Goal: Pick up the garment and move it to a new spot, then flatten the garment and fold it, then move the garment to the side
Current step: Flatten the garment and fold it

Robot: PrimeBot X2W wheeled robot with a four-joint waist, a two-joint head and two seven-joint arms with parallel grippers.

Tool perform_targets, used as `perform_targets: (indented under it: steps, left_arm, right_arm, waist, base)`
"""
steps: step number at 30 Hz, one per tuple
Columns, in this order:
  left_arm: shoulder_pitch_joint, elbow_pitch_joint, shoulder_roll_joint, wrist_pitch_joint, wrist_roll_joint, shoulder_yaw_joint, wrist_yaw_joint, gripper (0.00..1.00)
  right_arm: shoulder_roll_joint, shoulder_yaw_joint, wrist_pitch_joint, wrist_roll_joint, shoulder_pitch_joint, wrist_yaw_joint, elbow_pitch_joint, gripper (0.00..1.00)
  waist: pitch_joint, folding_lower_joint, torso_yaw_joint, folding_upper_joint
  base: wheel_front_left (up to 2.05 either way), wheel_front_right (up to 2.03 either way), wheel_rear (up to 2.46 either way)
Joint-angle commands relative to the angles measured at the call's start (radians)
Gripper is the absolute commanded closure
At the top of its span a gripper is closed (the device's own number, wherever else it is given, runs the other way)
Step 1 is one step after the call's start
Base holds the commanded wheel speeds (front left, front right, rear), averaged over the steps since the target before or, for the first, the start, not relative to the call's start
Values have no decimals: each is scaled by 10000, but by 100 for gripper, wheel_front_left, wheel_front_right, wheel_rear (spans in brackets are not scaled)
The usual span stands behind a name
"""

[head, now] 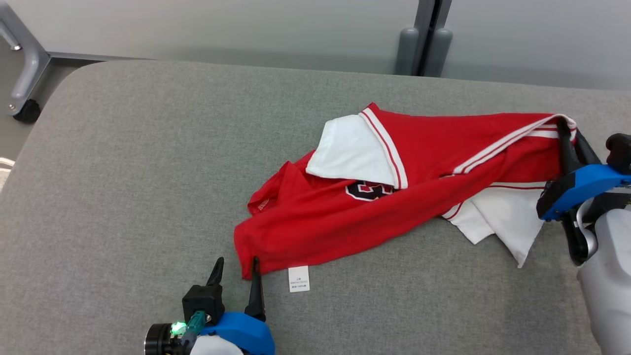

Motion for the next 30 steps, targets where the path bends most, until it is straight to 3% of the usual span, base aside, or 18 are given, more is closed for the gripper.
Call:
perform_targets:
  steps: [1,6,13,22,30]
  left_arm:
    - [-92,42,-2,-1,39,38,53,0]
    - [63,138,-2,-1,85,168,70,0]
    - [269,209,-2,-3,196,382,-33,0]
    - [768,359,-1,-1,354,871,-120,0]
    - [1230,678,-3,-1,406,1328,-210,0]
  right_arm:
    - [-19,-259,-9,-389,-298,1,276,0]
    - [238,-826,-15,-1160,-237,1,323,0]
    - [1055,-1167,-15,-1615,1259,1,-1502,0]
    - [1786,-242,-15,-1041,3990,1,-3537,0]
    - [1990,115,-15,-714,5250,1,-4069,0]
  waist:
    - [27,0,53,-2]
    - [-65,0,-89,-2]
    - [-592,0,-667,-2]
    - [-1319,0,-1445,-2]
    - [-1651,0,-1833,-2]
  base:
    - [0,0,0]
    - [0,0,0]
    - [0,0,0]
    - [0,0,0]
    - [0,0,0]
